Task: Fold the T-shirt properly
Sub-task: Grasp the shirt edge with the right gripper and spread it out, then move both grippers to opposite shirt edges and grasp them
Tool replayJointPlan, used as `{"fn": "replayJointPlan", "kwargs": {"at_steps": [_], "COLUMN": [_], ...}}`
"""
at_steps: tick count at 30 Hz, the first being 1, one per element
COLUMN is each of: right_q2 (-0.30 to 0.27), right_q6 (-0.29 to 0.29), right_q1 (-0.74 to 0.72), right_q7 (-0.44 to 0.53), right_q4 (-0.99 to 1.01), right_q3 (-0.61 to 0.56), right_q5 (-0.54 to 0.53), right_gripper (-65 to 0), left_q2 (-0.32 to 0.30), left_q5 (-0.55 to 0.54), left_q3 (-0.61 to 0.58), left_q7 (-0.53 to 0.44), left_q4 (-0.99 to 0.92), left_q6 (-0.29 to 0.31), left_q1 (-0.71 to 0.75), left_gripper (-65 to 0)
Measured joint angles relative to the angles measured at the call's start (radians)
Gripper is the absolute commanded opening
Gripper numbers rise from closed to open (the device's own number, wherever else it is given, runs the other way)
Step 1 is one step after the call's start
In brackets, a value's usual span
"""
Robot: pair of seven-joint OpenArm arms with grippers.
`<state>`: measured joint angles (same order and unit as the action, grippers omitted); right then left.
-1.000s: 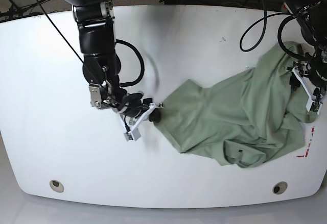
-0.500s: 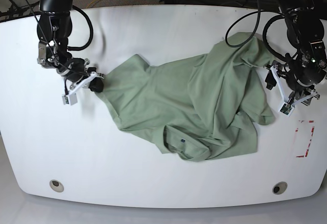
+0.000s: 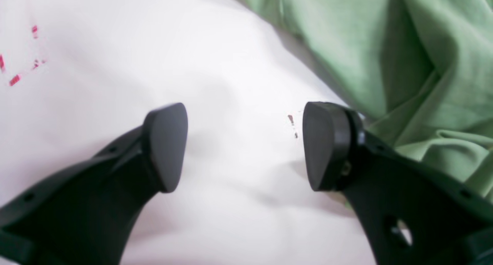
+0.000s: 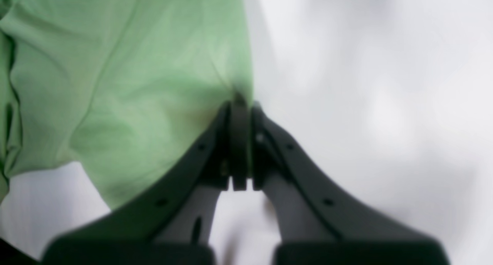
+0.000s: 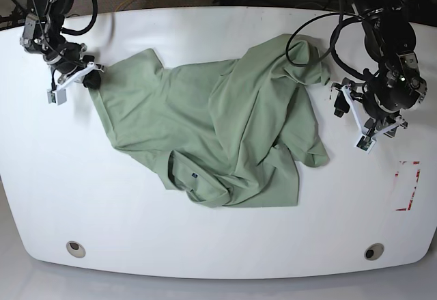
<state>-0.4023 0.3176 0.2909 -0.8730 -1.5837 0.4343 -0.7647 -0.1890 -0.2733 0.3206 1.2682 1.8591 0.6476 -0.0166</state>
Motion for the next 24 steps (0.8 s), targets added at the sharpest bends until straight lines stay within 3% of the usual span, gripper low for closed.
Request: {"fn": "replayJointPlan", "kwargs": {"at_steps": [2, 4, 11, 15, 22, 24], "right_q2": [0.008, 0.020, 0.021, -0.011, -0.080, -0.091], "right_q6": [0.000, -0.001, -0.004, 0.001, 0.006, 0.063], "right_q1": [0.008, 0.011, -0.060, -0.184, -0.454, -0.545], "right_q7": [-0.003, -0.004, -0.013, -0.011, -0.006, 0.010], "right_q4": [-0.013, -0.029, -0.039, 0.042, 0.327, 0.430], "right_q3": [0.009, 0.009, 0.066, 0.016, -0.203, -0.266], "right_q5": [0.000, 0.003, 0.011, 0.003, 0.007, 0.021], "right_gripper": [-59.3, -50.1, -11.6, -9.7, -9.7, -9.7], "left_q2": [0.000, 0.000, -0.006, -0.006, -0.005, -0.006], "left_q5": [0.000, 0.002, 0.002, 0.002, 0.000, 0.002], "left_q3": [0.002, 0.002, 0.002, 0.003, 0.004, 0.005], "left_q7": [0.000, -0.001, -0.001, 0.000, 0.001, 0.000], "left_q4": [0.000, -0.001, -0.002, -0.003, -0.003, -0.004], "left_q6": [-0.001, -0.001, 0.000, 0.000, -0.001, -0.001], "left_q1": [0.000, 0.000, 0.003, 0.006, 0.027, 0.026], "left_gripper": [-22.4, -22.4, -22.4, -22.4, -22.4, -22.4]}}
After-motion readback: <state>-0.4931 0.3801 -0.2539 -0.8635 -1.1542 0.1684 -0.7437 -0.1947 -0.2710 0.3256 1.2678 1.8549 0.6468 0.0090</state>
